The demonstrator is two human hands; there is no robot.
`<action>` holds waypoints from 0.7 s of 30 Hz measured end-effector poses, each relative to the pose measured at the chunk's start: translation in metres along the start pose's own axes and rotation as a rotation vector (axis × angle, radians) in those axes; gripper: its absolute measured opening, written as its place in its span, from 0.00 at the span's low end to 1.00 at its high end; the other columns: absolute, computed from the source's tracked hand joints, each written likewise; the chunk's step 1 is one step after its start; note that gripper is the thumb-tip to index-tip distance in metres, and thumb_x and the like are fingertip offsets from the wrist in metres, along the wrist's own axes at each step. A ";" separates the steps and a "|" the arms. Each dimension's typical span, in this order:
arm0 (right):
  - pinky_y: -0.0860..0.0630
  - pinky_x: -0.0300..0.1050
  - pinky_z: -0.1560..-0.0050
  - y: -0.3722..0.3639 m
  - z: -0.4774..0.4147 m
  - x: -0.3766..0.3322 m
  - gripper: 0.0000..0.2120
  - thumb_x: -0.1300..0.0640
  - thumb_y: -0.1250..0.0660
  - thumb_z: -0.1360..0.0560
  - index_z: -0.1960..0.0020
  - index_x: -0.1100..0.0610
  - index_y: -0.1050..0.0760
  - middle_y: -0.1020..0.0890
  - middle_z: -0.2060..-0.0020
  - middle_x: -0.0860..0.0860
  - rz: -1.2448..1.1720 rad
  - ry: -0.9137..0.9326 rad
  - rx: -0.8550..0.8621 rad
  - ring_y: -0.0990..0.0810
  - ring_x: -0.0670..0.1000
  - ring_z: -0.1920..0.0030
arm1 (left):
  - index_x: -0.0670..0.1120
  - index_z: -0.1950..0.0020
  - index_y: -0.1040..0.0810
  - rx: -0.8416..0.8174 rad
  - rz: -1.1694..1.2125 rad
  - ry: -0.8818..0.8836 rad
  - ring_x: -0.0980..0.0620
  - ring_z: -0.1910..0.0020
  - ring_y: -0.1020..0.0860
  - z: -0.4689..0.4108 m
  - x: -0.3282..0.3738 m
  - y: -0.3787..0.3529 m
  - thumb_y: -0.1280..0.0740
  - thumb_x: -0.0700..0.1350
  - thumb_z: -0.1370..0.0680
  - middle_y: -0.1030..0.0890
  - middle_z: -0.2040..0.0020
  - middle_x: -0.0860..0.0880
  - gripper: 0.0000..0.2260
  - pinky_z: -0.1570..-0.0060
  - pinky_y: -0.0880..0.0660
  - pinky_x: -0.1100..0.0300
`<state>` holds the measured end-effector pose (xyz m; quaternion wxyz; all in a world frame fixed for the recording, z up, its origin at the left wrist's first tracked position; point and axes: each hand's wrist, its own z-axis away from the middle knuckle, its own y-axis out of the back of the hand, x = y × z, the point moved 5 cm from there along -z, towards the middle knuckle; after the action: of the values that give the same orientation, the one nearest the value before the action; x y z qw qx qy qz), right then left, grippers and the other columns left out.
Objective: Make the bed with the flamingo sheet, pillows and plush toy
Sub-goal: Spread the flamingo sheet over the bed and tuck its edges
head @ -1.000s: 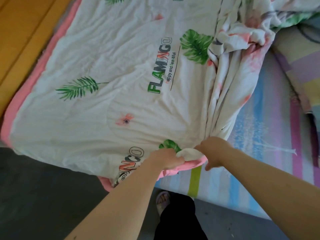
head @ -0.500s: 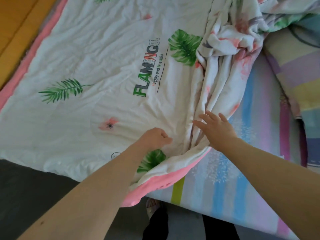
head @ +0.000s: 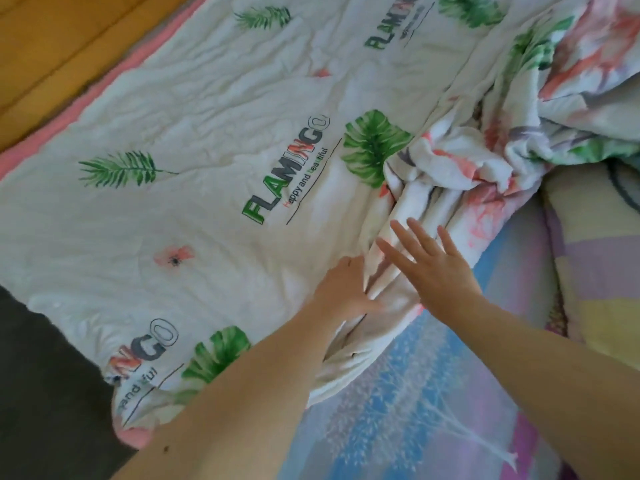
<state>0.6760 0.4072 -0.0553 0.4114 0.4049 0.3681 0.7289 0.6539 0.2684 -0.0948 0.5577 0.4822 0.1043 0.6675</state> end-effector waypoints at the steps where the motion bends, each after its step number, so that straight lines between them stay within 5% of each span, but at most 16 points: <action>1: 0.58 0.61 0.26 0.004 -0.009 0.004 0.51 0.57 0.35 0.25 0.27 0.47 0.76 0.72 0.26 0.53 0.010 0.036 0.033 0.67 0.56 0.24 | 0.45 0.39 0.30 -0.007 -0.011 0.006 0.44 0.46 0.24 -0.001 0.001 0.001 0.24 0.55 0.35 0.25 0.44 0.46 0.30 0.49 0.24 0.49; 6: 0.62 0.62 0.27 0.017 -0.042 0.002 0.43 0.56 0.39 0.23 0.24 0.49 0.70 0.64 0.24 0.51 0.067 0.137 0.015 0.67 0.56 0.24 | 0.43 0.49 0.26 0.023 -0.151 0.090 0.44 0.50 0.24 -0.007 -0.007 0.017 0.31 0.45 0.27 0.23 0.50 0.45 0.11 0.58 0.32 0.57; 9: 0.63 0.64 0.27 0.018 -0.057 -0.006 0.32 0.56 0.41 0.22 0.23 0.50 0.54 0.58 0.22 0.52 0.108 0.174 -0.048 0.66 0.57 0.24 | 0.41 0.56 0.26 0.064 -0.196 0.101 0.42 0.46 0.24 -0.011 -0.013 0.019 0.35 0.41 0.25 0.24 0.47 0.43 0.04 0.57 0.34 0.57; 12: 0.62 0.61 0.26 0.016 -0.069 -0.005 0.20 0.62 0.44 0.23 0.33 0.50 0.34 0.29 0.33 0.51 0.007 0.180 -0.015 0.42 0.56 0.25 | 0.40 0.52 0.24 0.024 -0.169 0.046 0.43 0.41 0.25 -0.013 -0.009 0.014 0.33 0.40 0.26 0.26 0.37 0.45 0.05 0.49 0.31 0.57; 14: 0.52 0.54 0.24 0.014 -0.069 -0.002 0.17 0.66 0.45 0.25 0.41 0.50 0.30 0.21 0.50 0.48 -0.046 0.204 0.022 0.24 0.53 0.41 | 0.39 0.53 0.23 -0.056 -0.194 -0.001 0.42 0.44 0.24 -0.012 -0.001 0.012 0.33 0.39 0.27 0.23 0.41 0.44 0.05 0.52 0.30 0.57; 16: 0.31 0.46 0.41 0.011 -0.062 0.002 0.16 0.64 0.43 0.24 0.40 0.50 0.30 0.20 0.51 0.48 -0.123 0.202 0.009 0.21 0.53 0.49 | 0.43 0.63 0.28 -0.142 -0.217 0.007 0.41 0.53 0.23 -0.010 0.002 0.013 0.34 0.39 0.27 0.22 0.54 0.42 0.06 0.58 0.32 0.57; 18: 0.30 0.44 0.56 0.010 -0.055 0.009 0.13 0.60 0.42 0.22 0.40 0.48 0.28 0.20 0.50 0.48 -0.226 0.204 0.002 0.21 0.53 0.50 | 0.47 0.67 0.33 -0.201 -0.193 0.037 0.44 0.60 0.26 -0.009 0.001 0.014 0.34 0.40 0.26 0.26 0.62 0.45 0.11 0.61 0.34 0.57; 21: 0.26 0.45 0.52 0.008 -0.054 0.017 0.12 0.57 0.41 0.23 0.43 0.48 0.25 0.20 0.50 0.48 -0.277 0.233 -0.015 0.21 0.53 0.49 | 0.50 0.68 0.36 -0.218 -0.187 0.053 0.48 0.63 0.30 -0.007 -0.002 0.014 0.36 0.40 0.25 0.30 0.66 0.49 0.14 0.62 0.36 0.58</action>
<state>0.6199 0.4079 -0.0647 0.4652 0.2600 0.4600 0.7102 0.6394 0.2645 -0.0906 0.6635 0.3891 0.0905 0.6326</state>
